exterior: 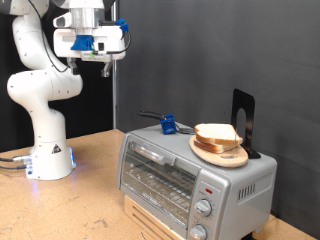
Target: Make a piece of toast with the oven
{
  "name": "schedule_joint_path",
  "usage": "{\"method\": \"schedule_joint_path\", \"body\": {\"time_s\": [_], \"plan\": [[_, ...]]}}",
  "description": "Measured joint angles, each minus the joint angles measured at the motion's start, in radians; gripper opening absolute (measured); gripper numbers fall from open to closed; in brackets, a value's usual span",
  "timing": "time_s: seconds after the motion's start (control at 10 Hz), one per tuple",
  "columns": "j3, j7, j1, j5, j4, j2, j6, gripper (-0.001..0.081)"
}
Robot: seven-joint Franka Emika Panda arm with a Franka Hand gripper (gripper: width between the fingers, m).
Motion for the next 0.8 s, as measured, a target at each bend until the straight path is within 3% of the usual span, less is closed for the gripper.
{"method": "schedule_joint_path", "body": {"time_s": [0.2,0.5,0.7,0.8], "plan": [[-0.048,-0.226,0.065,0.077,0.005,0.037,0.061,0.0809],[-0.137,-0.583,0.167,0.127,0.055,0.179,0.18,0.0809],[-0.131,-0.543,0.159,0.126,0.048,0.169,0.174,0.0809],[-0.138,-0.608,0.166,0.127,0.046,0.167,0.165,0.0809]]}}
